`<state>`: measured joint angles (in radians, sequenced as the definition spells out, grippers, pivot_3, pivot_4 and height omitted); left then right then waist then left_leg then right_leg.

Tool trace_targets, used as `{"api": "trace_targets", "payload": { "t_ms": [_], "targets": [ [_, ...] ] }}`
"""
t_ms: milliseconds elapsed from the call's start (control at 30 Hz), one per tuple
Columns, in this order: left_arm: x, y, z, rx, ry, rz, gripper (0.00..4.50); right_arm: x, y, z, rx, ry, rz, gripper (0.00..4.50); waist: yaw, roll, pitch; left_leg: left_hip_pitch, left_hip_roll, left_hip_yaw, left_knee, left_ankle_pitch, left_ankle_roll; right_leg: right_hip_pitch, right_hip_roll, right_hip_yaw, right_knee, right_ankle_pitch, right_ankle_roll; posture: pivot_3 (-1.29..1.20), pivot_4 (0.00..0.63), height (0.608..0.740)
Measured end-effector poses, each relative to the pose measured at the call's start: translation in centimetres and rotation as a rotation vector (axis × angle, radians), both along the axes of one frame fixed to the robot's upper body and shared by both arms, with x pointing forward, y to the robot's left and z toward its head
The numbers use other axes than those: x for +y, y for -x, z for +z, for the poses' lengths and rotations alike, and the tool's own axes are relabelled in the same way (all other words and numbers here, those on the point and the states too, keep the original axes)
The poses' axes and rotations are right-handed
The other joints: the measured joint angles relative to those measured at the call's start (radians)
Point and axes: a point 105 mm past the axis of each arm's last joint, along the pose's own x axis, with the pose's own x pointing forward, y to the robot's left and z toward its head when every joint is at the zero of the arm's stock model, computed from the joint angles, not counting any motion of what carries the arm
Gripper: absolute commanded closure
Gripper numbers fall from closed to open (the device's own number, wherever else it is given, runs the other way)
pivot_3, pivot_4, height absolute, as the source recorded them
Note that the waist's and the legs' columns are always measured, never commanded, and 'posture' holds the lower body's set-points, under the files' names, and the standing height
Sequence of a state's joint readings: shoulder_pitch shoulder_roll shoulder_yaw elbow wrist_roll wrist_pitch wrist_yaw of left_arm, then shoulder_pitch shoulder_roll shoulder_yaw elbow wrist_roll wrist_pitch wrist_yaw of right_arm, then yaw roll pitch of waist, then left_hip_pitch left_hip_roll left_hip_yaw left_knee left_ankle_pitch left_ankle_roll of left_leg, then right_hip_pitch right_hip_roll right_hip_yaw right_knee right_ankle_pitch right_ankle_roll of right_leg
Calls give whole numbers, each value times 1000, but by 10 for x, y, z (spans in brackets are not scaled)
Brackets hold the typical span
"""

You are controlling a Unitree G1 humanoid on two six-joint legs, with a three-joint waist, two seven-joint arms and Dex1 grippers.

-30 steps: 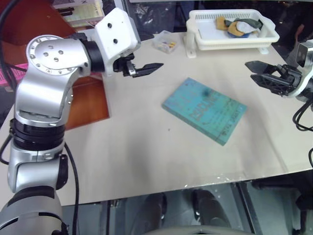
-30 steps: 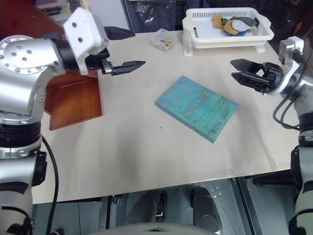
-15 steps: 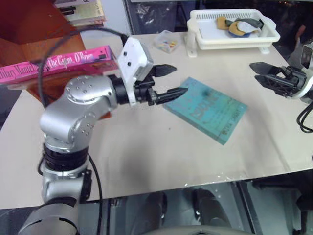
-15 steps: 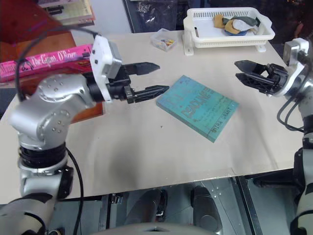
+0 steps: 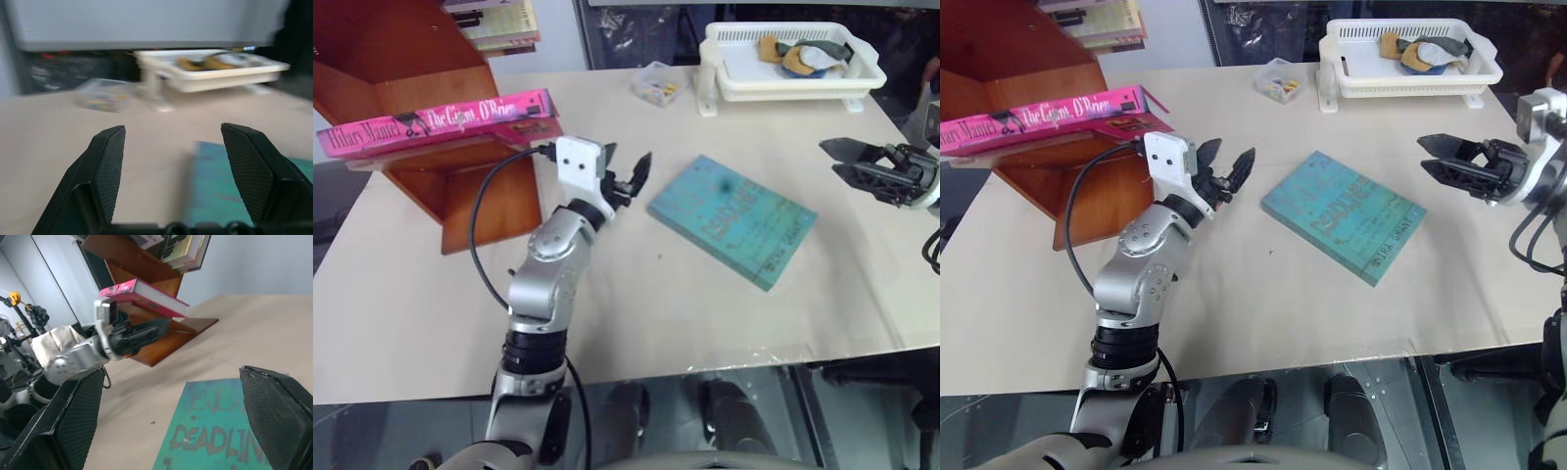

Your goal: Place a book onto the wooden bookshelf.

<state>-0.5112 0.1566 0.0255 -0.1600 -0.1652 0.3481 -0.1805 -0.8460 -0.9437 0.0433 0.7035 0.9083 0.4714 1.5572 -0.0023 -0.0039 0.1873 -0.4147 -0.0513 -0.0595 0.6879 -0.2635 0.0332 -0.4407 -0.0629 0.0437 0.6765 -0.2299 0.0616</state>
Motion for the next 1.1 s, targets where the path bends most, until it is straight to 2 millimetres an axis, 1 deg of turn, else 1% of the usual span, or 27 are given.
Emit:
{"api": "trace_targets", "payload": {
  "t_ms": [67, 133, 200, 267, 467, 567, 733, 867, 1033, 1100],
  "targets": [
    [5, -6, -2, -34, -8, 60, 1064, -1, 1, 0, -2, -5, -2, 0, 4, 0, 0, 0, 0, 0, 0, 0, 0, 0, 0, 0, 0, 0, 0, 0, 150, 740],
    [7, -11, 1, -93, -32, 98, 1064, -2, 4, 3, -11, -2, 1, 0, 9, 0, 0, 0, 0, 0, 0, 0, 0, 0, -1, 0, 0, 0, 0, 0, 150, 740],
    [3, -16, 9, -173, -69, 105, 1064, -3, 7, 3, -10, -3, 1, 0, 17, 0, 0, 0, 0, 0, 0, 0, 0, 0, -1, -1, 0, 0, 0, 0, 150, 740],
    [0, -16, 16, -237, -88, 107, 1064, -4, 8, 2, -9, -3, 3, 0, 18, 0, 0, 0, 0, 0, 0, 0, 0, 0, -1, -1, -1, 0, 0, 0, 150, 740],
    [-3, -18, 22, -329, -85, 120, 1064, -6, 10, 1, 0, -7, -5, 0, 17, 0, 0, -1, 0, 0, 0, 0, 0, 0, -1, -1, -1, 0, 0, 0, 150, 740],
    [0, -17, 24, -354, -87, 147, 1064, -8, 10, 1, -4, -2, -13, 0, 16, 0, 0, -1, 0, 0, 0, 0, 0, 0, -1, -1, -1, 0, 0, 0, 150, 740],
    [21, -17, 30, -379, -69, 252, 1064, -8, 10, 1, -2, 11, -19, 0, 16, 0, 0, -1, 0, 0, 0, 0, 0, 0, 0, -1, -1, 0, 0, 0, 150, 740],
    [33, -17, 32, -385, -67, 301, 1064, -8, 10, 0, 0, 15, -21, 0, 17, 0, 0, -1, 0, 0, 0, 0, 0, 0, 0, -1, -1, 0, 0, 0, 150, 740],
    [33, -17, 31, -381, -71, 292, 1064, -8, 10, 0, 1, 18, -22, 0, 17, 0, 0, -1, 0, 0, 0, 0, 0, 0, 0, -1, -1, 0, 0, 0, 150, 740],
    [31, -15, 24, -358, -75, 258, 1064, -8, 10, -1, 3, 19, -21, 0, 16, 0, 0, -1, 0, 0, 0, 0, 0, 0, 0, -1, -1, 0, 0, 0, 150, 740]
  ]
}}
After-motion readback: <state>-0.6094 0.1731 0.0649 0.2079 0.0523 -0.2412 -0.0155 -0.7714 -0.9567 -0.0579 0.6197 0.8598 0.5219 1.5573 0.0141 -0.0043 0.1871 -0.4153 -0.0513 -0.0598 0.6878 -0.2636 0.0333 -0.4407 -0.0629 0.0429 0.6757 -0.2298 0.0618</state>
